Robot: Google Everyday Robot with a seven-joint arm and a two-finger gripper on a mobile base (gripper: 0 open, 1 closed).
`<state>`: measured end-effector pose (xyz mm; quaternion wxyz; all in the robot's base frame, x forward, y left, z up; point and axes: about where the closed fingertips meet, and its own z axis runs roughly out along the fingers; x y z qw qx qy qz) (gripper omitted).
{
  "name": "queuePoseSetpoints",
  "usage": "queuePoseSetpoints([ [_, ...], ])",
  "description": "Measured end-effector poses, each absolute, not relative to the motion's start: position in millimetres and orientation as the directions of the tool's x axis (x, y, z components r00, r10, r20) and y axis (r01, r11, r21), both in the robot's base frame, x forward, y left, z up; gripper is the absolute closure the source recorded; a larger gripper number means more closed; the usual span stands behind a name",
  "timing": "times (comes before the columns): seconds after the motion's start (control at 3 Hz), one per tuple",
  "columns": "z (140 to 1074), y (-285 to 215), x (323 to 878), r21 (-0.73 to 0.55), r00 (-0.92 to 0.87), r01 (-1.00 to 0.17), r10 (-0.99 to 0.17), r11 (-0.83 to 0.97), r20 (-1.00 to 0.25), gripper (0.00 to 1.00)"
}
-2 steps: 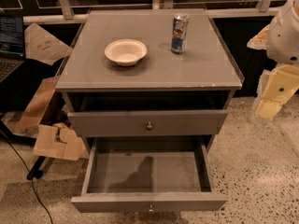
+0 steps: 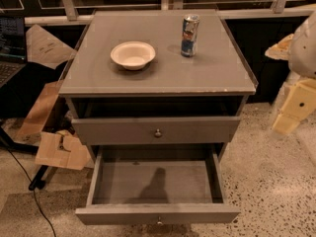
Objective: Close middle drawer
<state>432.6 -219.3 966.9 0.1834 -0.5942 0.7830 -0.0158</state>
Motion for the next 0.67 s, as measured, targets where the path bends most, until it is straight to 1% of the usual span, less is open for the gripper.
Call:
queuePoseSetpoints([
  [0.33, 939.2, -221.9, 420.1, -0.22, -0.247, -0.906, -0.873, 0.362, -0.42, 0.0],
  [0.67, 908.8, -217.5, 417.0, -0.187, -0.269, -0.89, -0.81, 0.415, -0.521, 0.0],
])
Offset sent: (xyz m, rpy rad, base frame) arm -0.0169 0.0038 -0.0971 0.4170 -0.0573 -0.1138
